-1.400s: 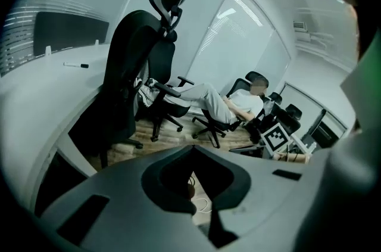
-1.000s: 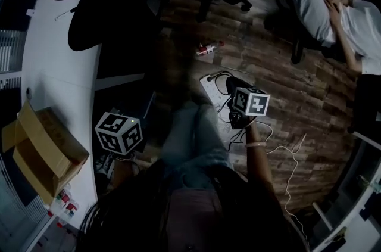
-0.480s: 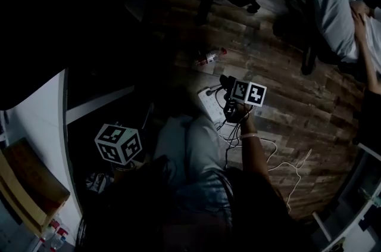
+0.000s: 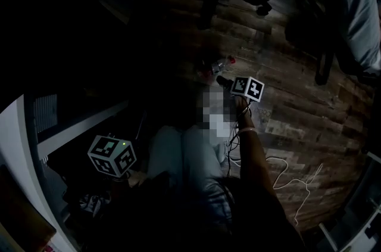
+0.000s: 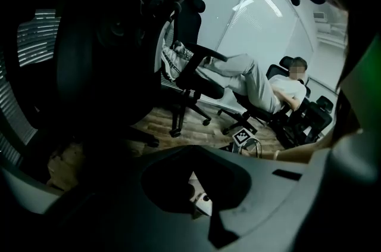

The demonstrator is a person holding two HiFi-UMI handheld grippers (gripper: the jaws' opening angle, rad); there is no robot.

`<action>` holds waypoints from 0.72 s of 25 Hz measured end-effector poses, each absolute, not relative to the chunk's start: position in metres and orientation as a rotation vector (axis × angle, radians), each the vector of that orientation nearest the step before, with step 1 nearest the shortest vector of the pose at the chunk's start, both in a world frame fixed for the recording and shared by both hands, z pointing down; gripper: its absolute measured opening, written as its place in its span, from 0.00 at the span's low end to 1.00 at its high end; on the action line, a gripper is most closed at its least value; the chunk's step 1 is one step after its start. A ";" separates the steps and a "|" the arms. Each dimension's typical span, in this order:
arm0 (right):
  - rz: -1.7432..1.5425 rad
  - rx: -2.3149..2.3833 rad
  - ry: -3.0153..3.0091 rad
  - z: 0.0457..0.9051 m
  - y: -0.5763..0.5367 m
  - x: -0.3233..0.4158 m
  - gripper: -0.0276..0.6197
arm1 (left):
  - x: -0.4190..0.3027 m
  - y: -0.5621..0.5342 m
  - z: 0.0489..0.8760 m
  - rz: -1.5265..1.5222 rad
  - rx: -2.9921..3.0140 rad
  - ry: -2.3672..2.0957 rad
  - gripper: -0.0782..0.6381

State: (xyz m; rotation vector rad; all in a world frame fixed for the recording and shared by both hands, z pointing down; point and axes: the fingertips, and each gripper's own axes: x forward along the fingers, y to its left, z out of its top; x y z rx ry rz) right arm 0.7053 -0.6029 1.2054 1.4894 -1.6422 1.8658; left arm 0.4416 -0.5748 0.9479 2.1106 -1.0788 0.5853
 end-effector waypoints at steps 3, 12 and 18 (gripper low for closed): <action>1.915 1.536 -1.574 1.248 -0.619 0.707 0.45 | 0.431 -0.587 0.972 0.581 2.122 -1.114 0.12; 2.071 1.681 -1.450 1.346 -0.657 0.705 0.55 | 0.403 -0.604 1.025 0.548 2.154 -1.204 0.12; 2.129 1.800 -1.257 1.402 -0.655 0.715 0.57 | 0.387 -0.600 1.057 0.522 2.141 -1.248 0.12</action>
